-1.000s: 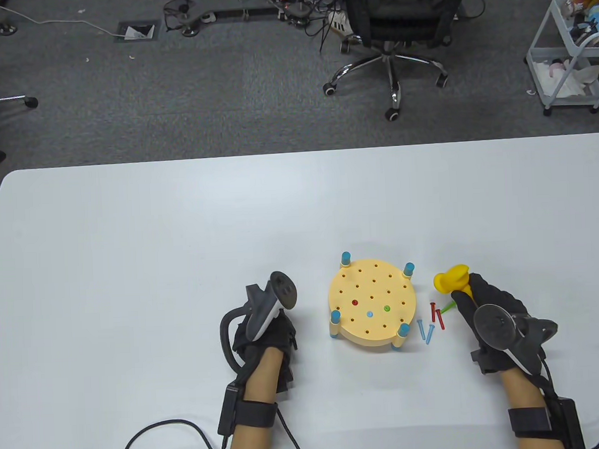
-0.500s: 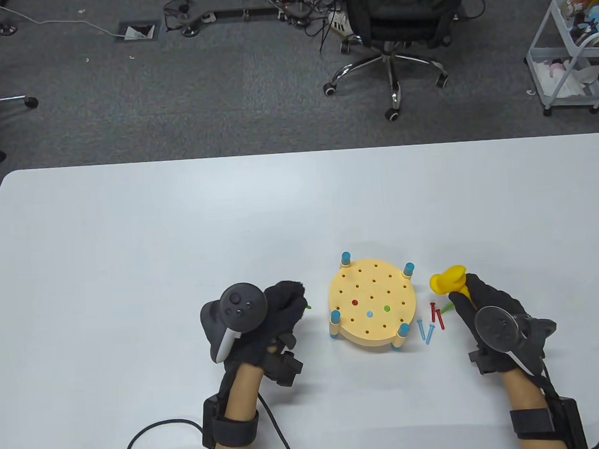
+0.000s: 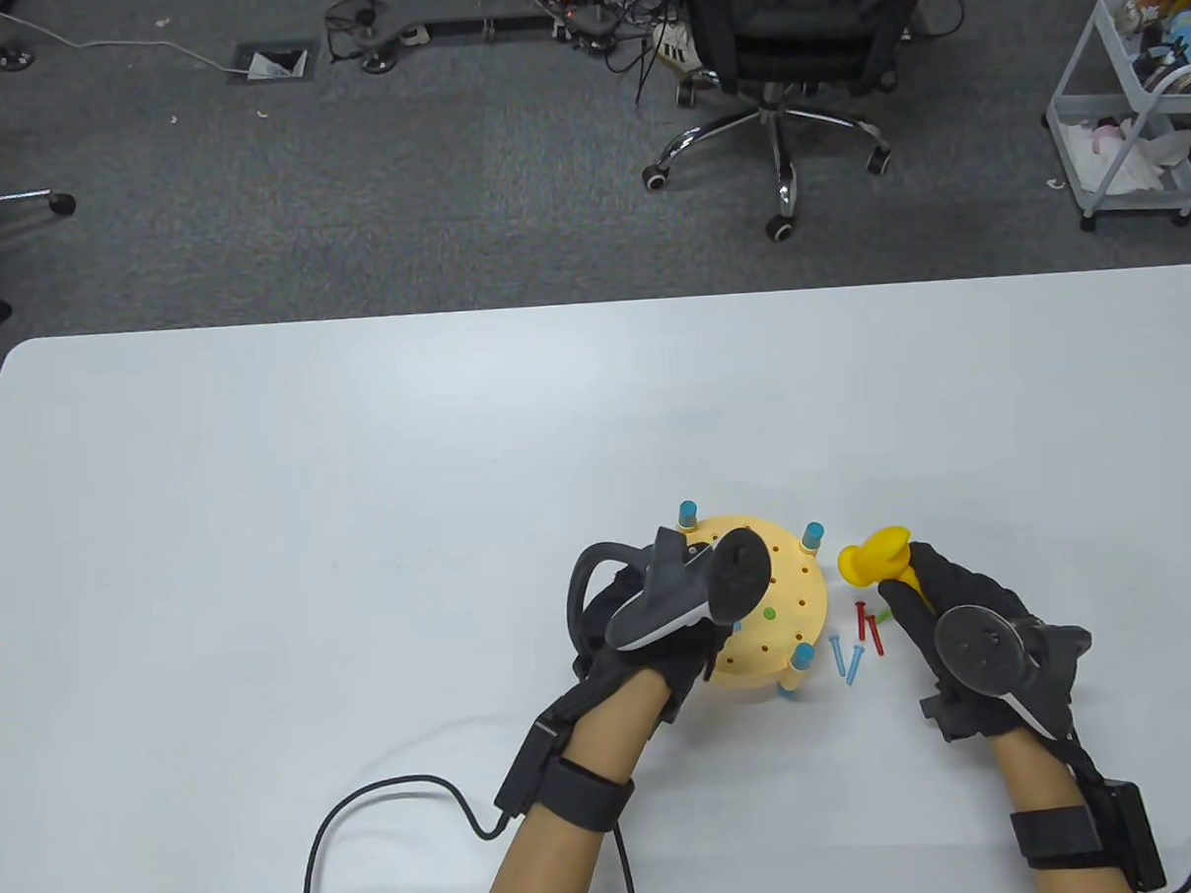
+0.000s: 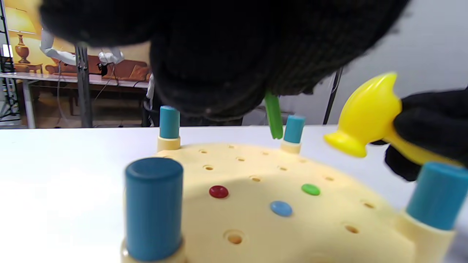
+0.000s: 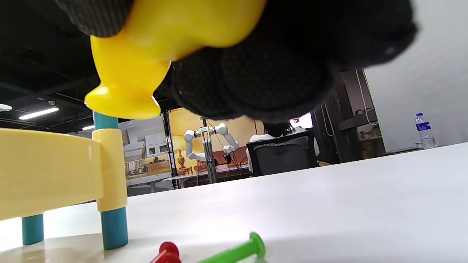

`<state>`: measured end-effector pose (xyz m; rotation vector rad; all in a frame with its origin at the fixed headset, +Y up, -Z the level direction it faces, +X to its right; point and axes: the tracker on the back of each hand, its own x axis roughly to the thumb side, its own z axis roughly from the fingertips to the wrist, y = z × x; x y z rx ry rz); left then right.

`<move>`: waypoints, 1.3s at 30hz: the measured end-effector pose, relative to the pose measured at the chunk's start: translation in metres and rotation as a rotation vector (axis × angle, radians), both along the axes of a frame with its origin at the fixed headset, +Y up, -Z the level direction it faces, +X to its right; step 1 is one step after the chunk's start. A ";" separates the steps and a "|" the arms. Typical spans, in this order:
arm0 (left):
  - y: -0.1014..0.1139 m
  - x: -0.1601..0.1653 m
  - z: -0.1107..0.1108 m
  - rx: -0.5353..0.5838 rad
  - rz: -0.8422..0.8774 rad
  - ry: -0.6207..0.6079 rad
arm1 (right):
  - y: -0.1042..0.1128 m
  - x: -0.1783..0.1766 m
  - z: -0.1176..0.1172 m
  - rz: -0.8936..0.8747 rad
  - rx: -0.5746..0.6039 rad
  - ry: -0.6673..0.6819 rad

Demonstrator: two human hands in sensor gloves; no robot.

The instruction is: Hammer toy nails into tap bench

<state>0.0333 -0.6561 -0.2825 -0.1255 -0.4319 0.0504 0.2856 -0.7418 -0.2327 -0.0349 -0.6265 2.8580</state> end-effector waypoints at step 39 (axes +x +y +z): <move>-0.030 0.042 -0.010 0.077 -0.264 0.020 | 0.001 0.000 0.003 -0.010 0.000 0.044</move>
